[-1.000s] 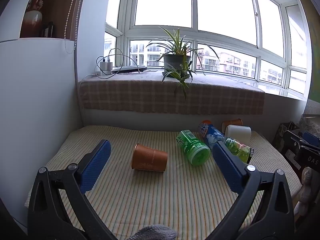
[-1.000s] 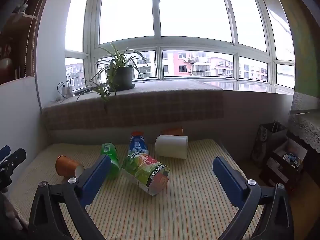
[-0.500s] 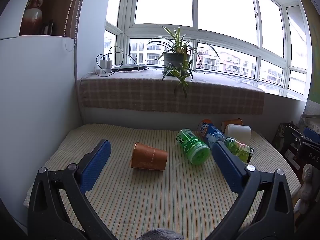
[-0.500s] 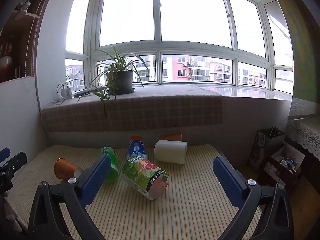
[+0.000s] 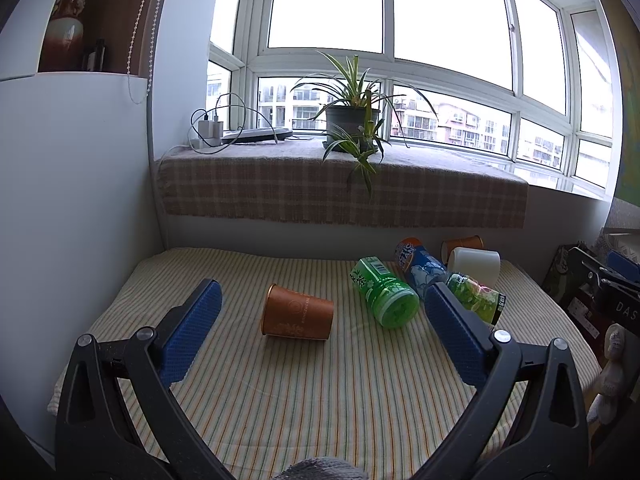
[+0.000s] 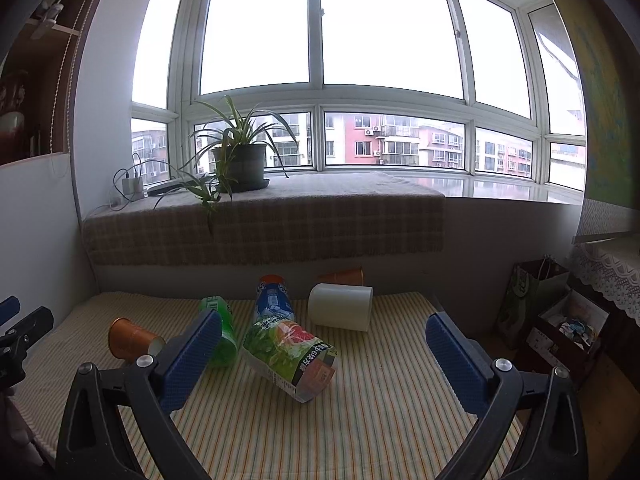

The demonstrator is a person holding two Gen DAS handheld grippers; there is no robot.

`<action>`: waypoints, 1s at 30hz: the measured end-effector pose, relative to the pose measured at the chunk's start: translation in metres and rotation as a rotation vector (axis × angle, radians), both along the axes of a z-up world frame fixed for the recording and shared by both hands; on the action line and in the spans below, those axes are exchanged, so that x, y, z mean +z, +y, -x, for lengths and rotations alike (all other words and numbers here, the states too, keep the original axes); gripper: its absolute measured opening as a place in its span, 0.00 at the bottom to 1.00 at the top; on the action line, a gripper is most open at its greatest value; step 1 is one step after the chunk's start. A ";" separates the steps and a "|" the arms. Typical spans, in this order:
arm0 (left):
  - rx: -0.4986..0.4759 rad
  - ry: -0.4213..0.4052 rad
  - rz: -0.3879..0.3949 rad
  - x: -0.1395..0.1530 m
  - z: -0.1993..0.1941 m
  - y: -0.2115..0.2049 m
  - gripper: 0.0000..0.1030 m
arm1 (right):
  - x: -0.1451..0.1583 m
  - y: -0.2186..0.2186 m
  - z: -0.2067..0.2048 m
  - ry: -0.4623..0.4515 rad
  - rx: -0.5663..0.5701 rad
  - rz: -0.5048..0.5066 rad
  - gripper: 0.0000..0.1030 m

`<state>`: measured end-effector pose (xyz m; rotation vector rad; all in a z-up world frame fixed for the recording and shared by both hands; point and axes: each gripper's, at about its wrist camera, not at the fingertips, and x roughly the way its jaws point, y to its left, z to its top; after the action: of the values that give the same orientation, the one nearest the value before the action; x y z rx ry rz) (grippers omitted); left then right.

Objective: Flip cup upright

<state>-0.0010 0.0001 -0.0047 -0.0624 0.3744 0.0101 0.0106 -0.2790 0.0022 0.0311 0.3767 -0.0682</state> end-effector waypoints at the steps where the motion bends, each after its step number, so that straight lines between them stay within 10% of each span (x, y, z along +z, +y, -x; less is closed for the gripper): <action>1: 0.000 0.000 0.000 0.000 0.000 0.000 1.00 | 0.000 0.000 0.000 0.000 0.001 0.000 1.00; 30: 0.002 0.003 0.000 0.000 0.000 -0.001 1.00 | 0.000 0.005 -0.004 0.016 0.020 0.004 1.00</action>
<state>-0.0008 -0.0004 -0.0048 -0.0630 0.3769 0.0116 0.0145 -0.2739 0.0027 0.0229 0.3924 -0.0494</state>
